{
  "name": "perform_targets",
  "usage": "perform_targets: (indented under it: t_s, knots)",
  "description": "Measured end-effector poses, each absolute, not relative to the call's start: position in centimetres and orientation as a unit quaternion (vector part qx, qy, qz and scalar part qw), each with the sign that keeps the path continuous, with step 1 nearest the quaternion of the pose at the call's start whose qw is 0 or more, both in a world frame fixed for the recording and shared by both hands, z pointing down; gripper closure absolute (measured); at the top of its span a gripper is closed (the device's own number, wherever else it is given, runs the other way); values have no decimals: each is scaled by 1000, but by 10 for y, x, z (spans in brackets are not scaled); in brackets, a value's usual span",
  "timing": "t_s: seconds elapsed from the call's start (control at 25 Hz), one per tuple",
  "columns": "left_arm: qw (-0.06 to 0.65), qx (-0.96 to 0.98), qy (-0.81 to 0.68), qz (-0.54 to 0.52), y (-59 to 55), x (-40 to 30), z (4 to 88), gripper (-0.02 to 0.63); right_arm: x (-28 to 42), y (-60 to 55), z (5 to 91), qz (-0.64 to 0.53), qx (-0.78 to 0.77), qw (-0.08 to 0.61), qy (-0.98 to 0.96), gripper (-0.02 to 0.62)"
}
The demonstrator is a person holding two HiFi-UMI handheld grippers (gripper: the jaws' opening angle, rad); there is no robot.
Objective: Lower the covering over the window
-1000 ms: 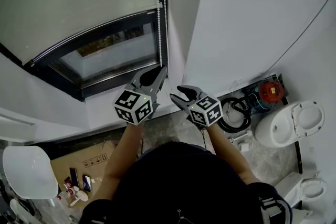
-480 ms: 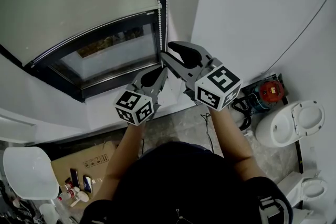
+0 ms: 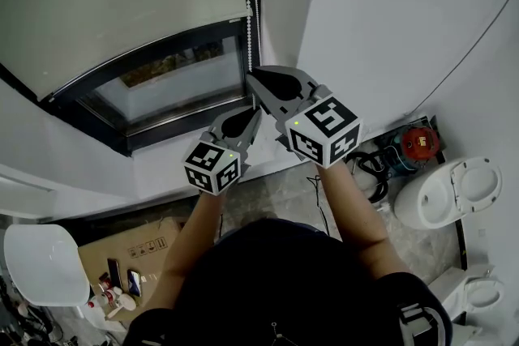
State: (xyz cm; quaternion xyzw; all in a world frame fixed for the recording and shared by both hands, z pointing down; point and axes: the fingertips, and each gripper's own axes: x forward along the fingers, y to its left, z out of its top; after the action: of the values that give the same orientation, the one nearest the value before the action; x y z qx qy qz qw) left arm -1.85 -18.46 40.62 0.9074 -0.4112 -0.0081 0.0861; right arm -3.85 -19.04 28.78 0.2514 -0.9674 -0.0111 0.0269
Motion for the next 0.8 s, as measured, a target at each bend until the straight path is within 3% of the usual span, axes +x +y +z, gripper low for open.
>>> perform_targets:
  t_s: [0.8]
  knots:
    - [197, 882, -409, 124, -160, -22, 567, 588, -48, -179, 447, 65, 250, 152, -954, 574]
